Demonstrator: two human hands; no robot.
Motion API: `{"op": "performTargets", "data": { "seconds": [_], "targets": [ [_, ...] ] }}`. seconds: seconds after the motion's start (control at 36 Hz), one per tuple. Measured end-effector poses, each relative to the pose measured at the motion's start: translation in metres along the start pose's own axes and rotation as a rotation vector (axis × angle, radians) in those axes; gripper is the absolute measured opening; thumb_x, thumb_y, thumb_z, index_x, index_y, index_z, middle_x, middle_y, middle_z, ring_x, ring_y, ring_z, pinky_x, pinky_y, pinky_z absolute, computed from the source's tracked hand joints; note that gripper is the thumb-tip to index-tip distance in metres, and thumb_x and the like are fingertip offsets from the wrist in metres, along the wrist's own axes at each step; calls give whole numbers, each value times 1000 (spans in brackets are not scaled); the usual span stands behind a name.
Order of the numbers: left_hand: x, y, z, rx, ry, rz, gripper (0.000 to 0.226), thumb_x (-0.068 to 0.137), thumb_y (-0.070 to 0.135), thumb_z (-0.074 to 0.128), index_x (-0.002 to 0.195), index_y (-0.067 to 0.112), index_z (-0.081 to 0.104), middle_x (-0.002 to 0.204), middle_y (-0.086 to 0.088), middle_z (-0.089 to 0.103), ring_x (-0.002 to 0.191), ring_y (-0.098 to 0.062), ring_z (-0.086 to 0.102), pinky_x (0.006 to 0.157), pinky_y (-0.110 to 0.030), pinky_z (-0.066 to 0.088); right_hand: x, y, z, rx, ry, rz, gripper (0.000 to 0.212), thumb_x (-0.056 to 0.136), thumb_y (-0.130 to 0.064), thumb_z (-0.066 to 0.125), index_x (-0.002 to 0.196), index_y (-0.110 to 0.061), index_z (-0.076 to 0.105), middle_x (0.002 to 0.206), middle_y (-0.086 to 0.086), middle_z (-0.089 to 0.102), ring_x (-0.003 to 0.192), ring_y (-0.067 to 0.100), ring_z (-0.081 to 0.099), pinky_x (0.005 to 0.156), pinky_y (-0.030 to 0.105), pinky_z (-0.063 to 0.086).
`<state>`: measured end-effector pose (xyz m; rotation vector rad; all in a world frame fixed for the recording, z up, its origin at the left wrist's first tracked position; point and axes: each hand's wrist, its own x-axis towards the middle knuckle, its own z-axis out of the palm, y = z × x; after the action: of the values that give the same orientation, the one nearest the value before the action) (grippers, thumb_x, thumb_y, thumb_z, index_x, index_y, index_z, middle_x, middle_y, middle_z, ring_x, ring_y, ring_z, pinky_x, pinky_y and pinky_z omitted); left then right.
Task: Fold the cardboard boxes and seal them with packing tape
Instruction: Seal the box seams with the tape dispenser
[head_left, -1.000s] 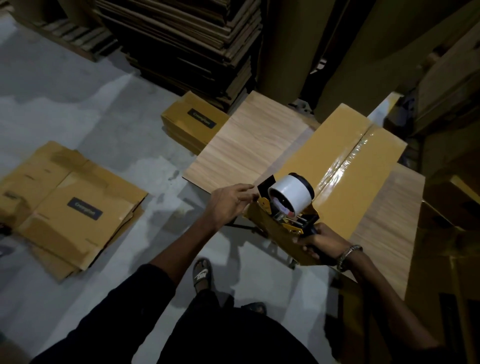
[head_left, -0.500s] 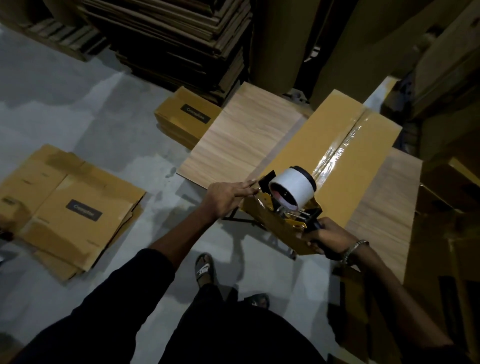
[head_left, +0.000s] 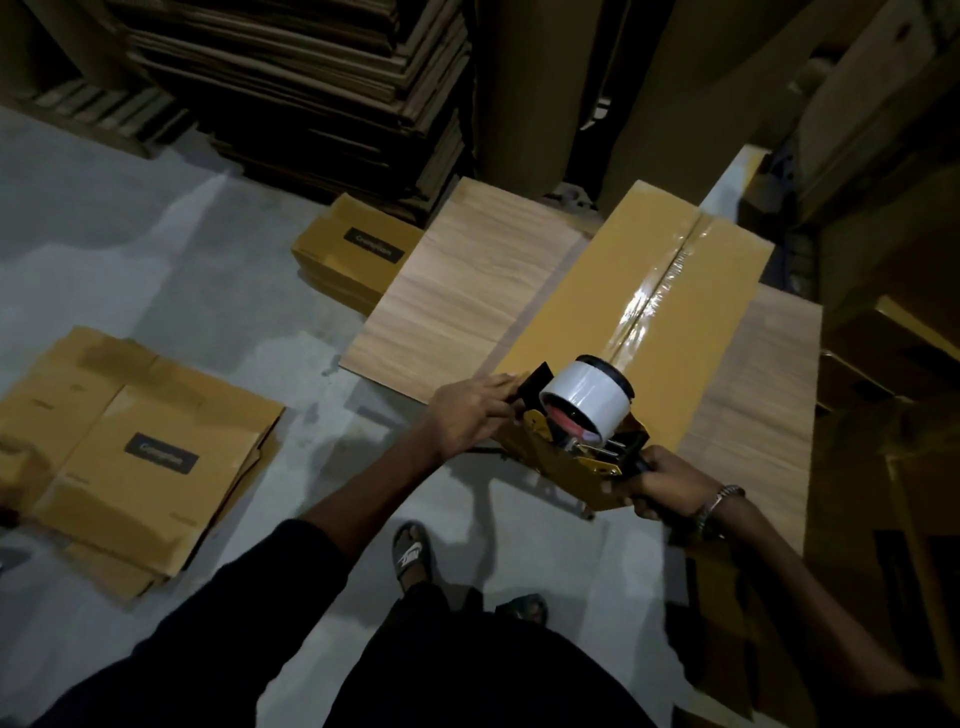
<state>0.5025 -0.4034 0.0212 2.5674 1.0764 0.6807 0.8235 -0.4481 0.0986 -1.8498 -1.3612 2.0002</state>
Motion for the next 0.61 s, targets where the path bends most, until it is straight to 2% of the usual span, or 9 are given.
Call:
{"op": "performTargets", "data": {
  "seconds": [0.06,0.14,0.19,0.28,0.33,0.42,0.47,0.56,0.61],
  "targets": [
    [-5,3,2,-47,67,-43,18,87,3,81,102,13,83,144,-16,63,133,-29,62,109,-37,47,0,1,0,-22,12,1,33,87,-3,75,57,-16,70,63,14,53,49,20,41,54,33,25],
    [-7,4,6,-35,108,-35,29,87,-1,79,112,13,81,141,-13,65,132,-29,62,123,-27,30,-2,5,0,-28,28,-12,25,85,-8,79,62,-12,70,61,14,54,50,21,43,54,34,27],
    [-7,5,9,-12,86,-19,37,91,0,76,124,15,77,144,-10,64,136,-28,58,125,-27,26,-5,6,1,-10,32,-10,27,87,-7,78,62,-13,71,59,13,53,50,22,41,53,33,28],
    [-10,4,5,-8,88,-22,34,101,11,62,133,15,72,147,-9,62,140,-29,54,121,-40,36,-13,13,-7,-7,46,-19,33,90,-5,77,59,-16,71,58,9,53,48,20,42,53,31,29],
    [-10,8,0,-3,75,-22,35,104,19,53,133,13,72,146,-10,62,140,-32,55,118,-45,39,-20,22,-18,-38,43,-24,24,89,-10,79,67,-12,70,62,11,54,51,21,45,54,33,33],
    [-9,18,-4,-11,88,-62,35,101,32,66,130,13,74,144,-9,64,140,-28,55,118,-44,42,-27,32,-24,-44,28,-13,24,83,-21,83,78,-4,67,65,14,53,52,23,46,53,34,35],
    [-10,24,-7,-1,60,-113,45,99,47,69,133,17,73,148,-4,61,145,-20,50,121,-42,40,-27,36,-24,-59,45,-11,23,82,-20,83,79,-3,67,63,12,53,50,22,45,53,33,34],
    [-5,26,-9,18,47,-130,37,103,41,66,131,18,74,146,-4,62,143,-21,52,119,-40,42,-22,38,-20,-57,35,-27,13,88,-8,78,83,-1,68,65,12,54,51,21,45,52,31,35],
    [1,22,-8,98,46,-101,31,99,33,71,126,18,77,139,-6,67,135,-26,60,113,-42,49,-21,38,-18,-56,47,-18,18,88,-6,77,89,9,67,67,14,54,52,21,47,51,31,36]
  ]
}}
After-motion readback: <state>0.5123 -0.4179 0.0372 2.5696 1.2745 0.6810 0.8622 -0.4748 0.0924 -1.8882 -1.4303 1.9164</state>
